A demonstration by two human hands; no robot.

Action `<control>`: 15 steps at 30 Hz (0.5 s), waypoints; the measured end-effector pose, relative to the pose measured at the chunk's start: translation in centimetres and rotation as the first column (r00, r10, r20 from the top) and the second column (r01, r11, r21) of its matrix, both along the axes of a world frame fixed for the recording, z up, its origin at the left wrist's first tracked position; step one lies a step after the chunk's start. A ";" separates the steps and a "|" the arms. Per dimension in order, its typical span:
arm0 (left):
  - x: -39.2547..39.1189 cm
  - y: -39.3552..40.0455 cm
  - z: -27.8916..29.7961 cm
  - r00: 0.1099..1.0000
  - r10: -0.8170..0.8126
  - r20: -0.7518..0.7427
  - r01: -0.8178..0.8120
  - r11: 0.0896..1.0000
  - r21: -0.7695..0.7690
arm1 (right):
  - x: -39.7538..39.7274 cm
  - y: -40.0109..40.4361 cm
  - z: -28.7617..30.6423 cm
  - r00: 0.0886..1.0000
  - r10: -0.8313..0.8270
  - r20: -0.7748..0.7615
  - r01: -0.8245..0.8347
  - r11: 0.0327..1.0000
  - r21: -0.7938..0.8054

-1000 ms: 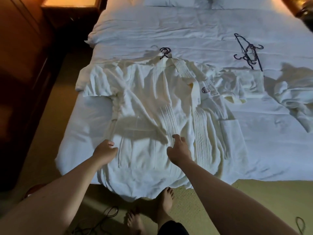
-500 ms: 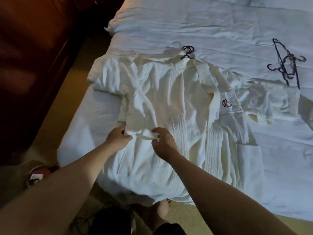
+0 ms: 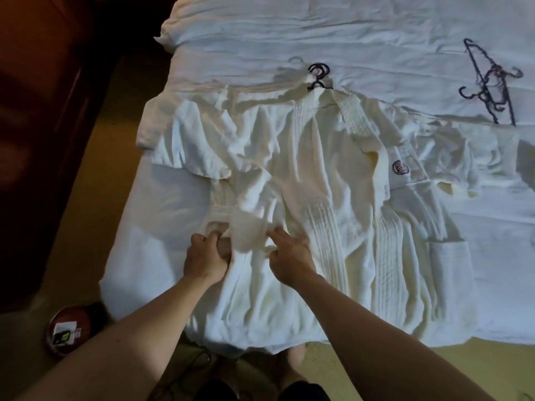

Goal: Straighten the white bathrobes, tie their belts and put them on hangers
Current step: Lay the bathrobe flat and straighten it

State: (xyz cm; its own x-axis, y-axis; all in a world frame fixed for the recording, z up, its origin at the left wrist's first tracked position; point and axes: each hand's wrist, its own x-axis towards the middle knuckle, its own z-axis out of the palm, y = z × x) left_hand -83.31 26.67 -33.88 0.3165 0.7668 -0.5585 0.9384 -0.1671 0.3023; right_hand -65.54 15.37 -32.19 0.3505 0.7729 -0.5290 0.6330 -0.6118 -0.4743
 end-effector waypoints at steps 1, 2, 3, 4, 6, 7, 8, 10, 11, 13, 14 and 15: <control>0.0 0.5 -0.2 0.997 -0.070 0.035 0.069 0.997 0.040 | -0.4 0.1 -0.4 1.000 0.022 -0.010 -0.023 0.999 -0.048; -0.1 1.1 -0.2 0.990 -0.114 0.084 0.110 0.992 0.056 | -0.9 0.3 -0.6 1.000 0.021 -0.017 -0.023 0.995 -0.099; 0.2 1.4 -0.2 0.980 -0.147 0.138 0.139 0.988 0.065 | -1.1 0.4 -0.8 0.999 0.035 -0.003 -0.035 0.992 -0.123; 0.3 2.0 0.1 0.970 -0.188 0.154 0.181 0.982 0.058 | -1.5 0.7 -0.8 0.998 0.060 0.020 -0.057 0.987 -0.148; 0.2 3.0 0.6 0.945 -0.315 0.087 0.312 0.949 0.041 | -1.9 1.0 -0.5 0.994 0.099 0.056 -0.086 0.976 -0.198; 0.1 3.8 0.9 0.928 -0.371 0.024 0.370 0.928 0.036 | -1.9 1.2 -0.4 0.994 0.092 0.055 -0.078 0.973 -0.218; -0.2 4.7 1.2 0.909 -0.412 -0.067 0.416 0.907 0.064 | -1.8 1.3 -0.2 0.996 0.077 0.045 -0.064 0.969 -0.238; -0.3 7.4 2.0 0.899 -0.411 -0.151 0.435 0.879 0.195 | -1.9 1.8 0.5 0.998 0.067 0.023 -0.057 0.957 -0.285; -0.1 8.5 2.5 0.926 -0.362 -0.105 0.377 0.882 0.284 | -2.0 2.2 0.9 0.998 0.066 0.012 -0.059 0.949 -0.311; 0.3 9.4 3.1 0.988 -0.147 0.045 0.130 0.957 0.260 | -2.3 3.5 1.8 0.999 0.049 0.024 -0.037 0.935 -0.352; 0.5 9.4 3.1 0.995 0.050 0.084 -0.061 0.989 0.131 | -2.5 4.2 2.3 0.997 0.036 0.062 -0.012 0.937 -0.348; 0.6 8.9 3.0 0.957 0.273 0.094 -0.268 0.962 -0.058 | -2.8 4.9 2.6 0.993 0.013 0.118 0.026 0.947 -0.320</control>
